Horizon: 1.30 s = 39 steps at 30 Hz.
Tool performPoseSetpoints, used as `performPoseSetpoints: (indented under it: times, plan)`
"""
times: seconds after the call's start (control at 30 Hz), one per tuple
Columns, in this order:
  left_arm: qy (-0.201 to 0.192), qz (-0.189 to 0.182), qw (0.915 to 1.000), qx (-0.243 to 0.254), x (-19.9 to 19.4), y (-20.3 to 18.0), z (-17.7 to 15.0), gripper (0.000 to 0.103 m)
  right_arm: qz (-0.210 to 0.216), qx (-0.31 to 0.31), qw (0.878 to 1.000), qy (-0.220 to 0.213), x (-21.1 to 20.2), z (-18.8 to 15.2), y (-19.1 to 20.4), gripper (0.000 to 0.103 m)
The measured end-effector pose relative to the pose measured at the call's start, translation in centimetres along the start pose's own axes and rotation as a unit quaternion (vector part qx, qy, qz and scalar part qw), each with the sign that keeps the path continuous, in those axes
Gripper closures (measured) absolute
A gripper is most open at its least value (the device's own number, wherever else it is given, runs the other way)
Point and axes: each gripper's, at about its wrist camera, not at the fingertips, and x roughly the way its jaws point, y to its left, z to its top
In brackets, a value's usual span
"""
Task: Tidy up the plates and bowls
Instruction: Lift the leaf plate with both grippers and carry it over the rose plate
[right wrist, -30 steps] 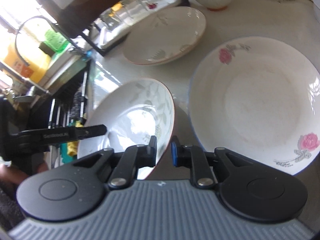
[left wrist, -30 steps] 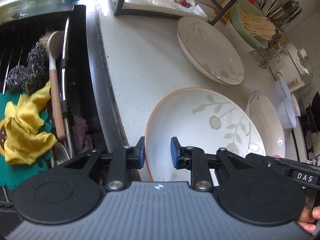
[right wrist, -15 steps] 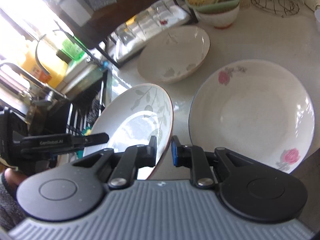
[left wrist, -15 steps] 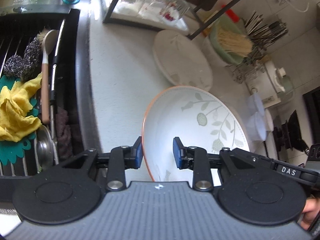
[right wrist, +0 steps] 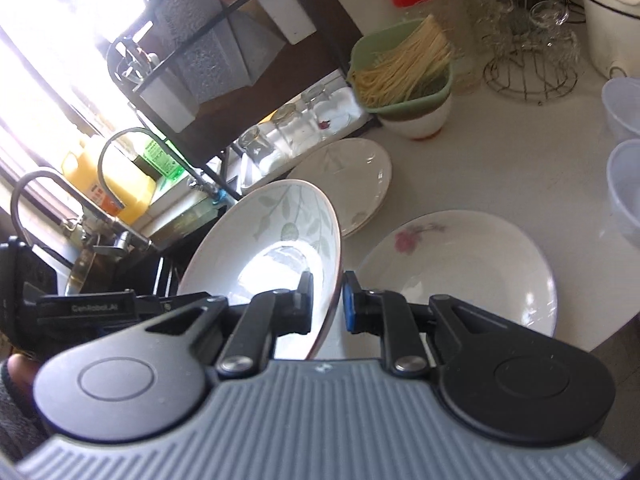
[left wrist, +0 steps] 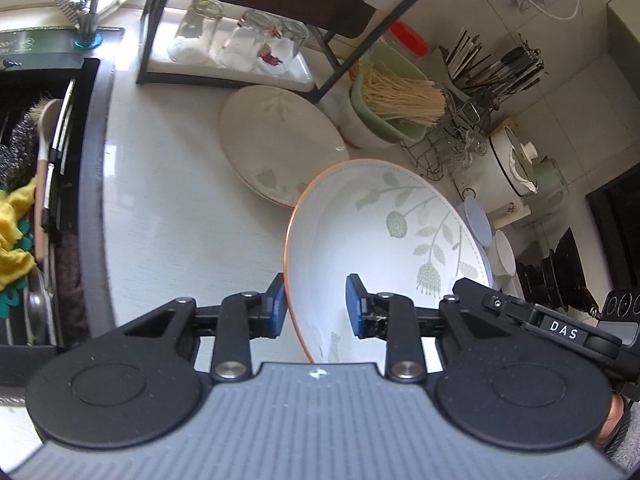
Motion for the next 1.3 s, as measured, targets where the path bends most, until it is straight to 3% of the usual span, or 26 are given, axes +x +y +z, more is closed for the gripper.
performPoseSetpoints:
  times: [0.2,0.5,0.67,0.93,1.3]
  plan:
    - [0.006,0.017,0.9998,-0.001,2.7,-2.7,-1.1,0.069,-0.025,-0.028,0.998,0.044,0.4,0.2,-2.9,0.085]
    - [0.02,0.077,0.9968,0.004,7.5,-5.8,-2.8,0.069,-0.029,-0.039,0.993,0.103,2.2,0.3,-7.7,0.085]
    - [0.03,0.109,0.9935,-0.009,9.6,-6.4,-4.3,0.069,-0.022,-0.045,0.992,0.112,3.1,0.4,-9.5,0.085]
    - [0.011,0.144,0.9885,-0.046,11.6,-7.1,-5.7,0.069,-0.014,-0.09,0.989,0.119,4.5,1.0,-10.7,0.085]
    - [-0.018,0.224,0.974,-0.032,12.8,-10.0,-6.9,0.069,0.004,-0.117,0.984,0.135,5.8,1.5,-11.9,0.084]
